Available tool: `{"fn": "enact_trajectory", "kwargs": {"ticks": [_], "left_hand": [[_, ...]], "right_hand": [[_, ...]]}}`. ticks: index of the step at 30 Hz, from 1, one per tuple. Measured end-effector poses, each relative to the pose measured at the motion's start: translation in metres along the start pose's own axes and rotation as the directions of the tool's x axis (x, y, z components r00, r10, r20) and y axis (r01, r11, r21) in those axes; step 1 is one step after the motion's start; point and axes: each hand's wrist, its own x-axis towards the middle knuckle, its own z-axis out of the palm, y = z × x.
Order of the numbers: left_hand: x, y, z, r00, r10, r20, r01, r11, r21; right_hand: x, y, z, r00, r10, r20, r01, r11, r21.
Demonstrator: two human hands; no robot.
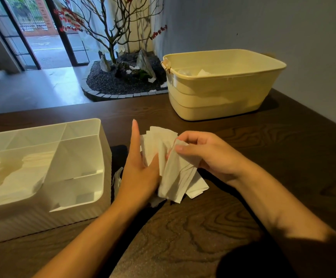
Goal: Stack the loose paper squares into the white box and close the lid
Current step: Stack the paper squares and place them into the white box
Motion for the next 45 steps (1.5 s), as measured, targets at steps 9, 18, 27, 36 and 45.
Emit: {"fn": "enact_trajectory", "kwargs": {"ticks": [9,18,27,36,45], "left_hand": [[0.000,-0.003,-0.001,0.998,0.054,0.039,-0.054,0.999,0.001],[0.005,-0.005,-0.004,0.998,0.051,-0.030,-0.052,0.998,-0.024],[0.001,-0.004,-0.002,0.979,0.201,-0.047,-0.181,0.945,0.273],[0.007,-0.004,-0.003,0.985,0.150,-0.090,-0.138,0.981,0.133],[0.006,0.000,-0.002,0.997,0.031,-0.076,-0.027,0.998,0.056]], "right_hand": [[-0.005,-0.006,-0.002,0.996,-0.071,0.049,0.072,0.997,-0.004],[-0.020,-0.016,-0.005,0.909,-0.058,0.412,0.080,0.996,-0.037],[-0.002,-0.004,-0.005,0.959,-0.032,-0.282,0.061,0.994,0.092],[-0.003,-0.008,-0.005,0.992,0.023,-0.122,0.000,0.983,0.183],[-0.004,-0.009,-0.007,0.995,-0.083,-0.062,0.096,0.965,0.245]]}}
